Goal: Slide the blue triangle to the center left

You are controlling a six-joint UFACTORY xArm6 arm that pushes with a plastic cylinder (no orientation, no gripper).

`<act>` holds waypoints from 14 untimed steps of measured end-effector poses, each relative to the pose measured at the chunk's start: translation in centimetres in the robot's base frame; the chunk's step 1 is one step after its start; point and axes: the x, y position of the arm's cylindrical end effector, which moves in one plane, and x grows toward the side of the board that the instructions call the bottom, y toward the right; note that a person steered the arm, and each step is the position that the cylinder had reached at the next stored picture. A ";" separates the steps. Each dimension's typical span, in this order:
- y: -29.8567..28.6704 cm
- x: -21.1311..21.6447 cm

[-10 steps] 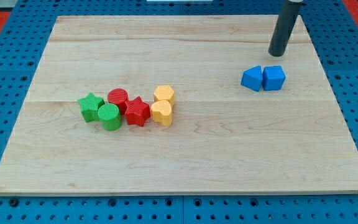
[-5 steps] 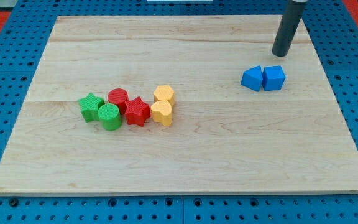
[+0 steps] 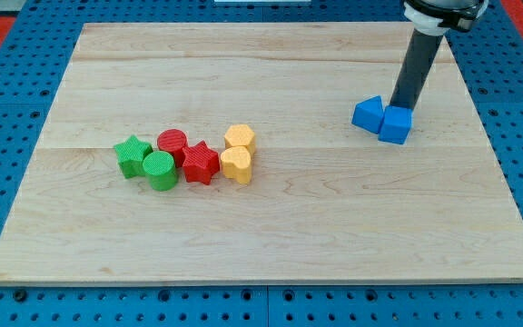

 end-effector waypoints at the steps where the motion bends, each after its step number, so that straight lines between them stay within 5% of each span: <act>1: -0.8 0.0; 3: 0.8 1.5; 7: -16.2 0.8; 14: -27.2 -1.6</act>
